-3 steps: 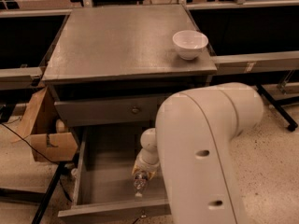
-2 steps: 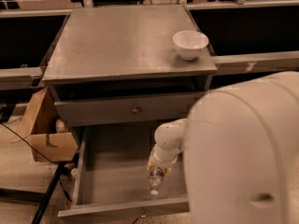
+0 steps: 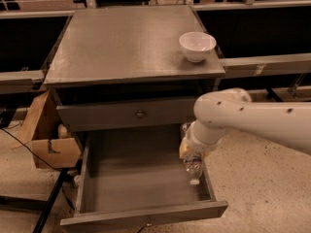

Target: Pick water bottle from middle drawer and place on counter

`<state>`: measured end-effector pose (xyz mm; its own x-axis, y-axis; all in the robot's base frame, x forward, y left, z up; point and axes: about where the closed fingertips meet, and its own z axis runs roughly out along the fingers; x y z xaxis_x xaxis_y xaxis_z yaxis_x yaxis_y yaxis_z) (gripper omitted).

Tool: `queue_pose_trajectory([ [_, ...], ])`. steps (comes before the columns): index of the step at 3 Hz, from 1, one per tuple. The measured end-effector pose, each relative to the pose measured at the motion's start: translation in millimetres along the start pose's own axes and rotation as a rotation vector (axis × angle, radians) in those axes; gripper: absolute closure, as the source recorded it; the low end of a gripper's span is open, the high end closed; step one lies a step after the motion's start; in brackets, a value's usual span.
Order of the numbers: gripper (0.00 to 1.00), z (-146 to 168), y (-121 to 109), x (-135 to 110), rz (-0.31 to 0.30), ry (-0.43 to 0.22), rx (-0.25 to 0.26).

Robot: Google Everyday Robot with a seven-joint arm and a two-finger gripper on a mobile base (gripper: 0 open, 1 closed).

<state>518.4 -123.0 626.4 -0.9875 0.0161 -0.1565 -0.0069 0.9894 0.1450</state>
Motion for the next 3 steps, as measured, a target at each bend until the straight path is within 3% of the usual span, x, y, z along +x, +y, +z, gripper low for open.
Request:
queue_pose_trajectory([
  [1, 1.00, -128, 7, -39, -0.168, -0.157, 0.040],
  [2, 1.00, -221, 28, -75, -0.269, -0.282, 0.059],
  [3, 1.00, -269, 63, -118, -0.364, -0.358, 0.006],
])
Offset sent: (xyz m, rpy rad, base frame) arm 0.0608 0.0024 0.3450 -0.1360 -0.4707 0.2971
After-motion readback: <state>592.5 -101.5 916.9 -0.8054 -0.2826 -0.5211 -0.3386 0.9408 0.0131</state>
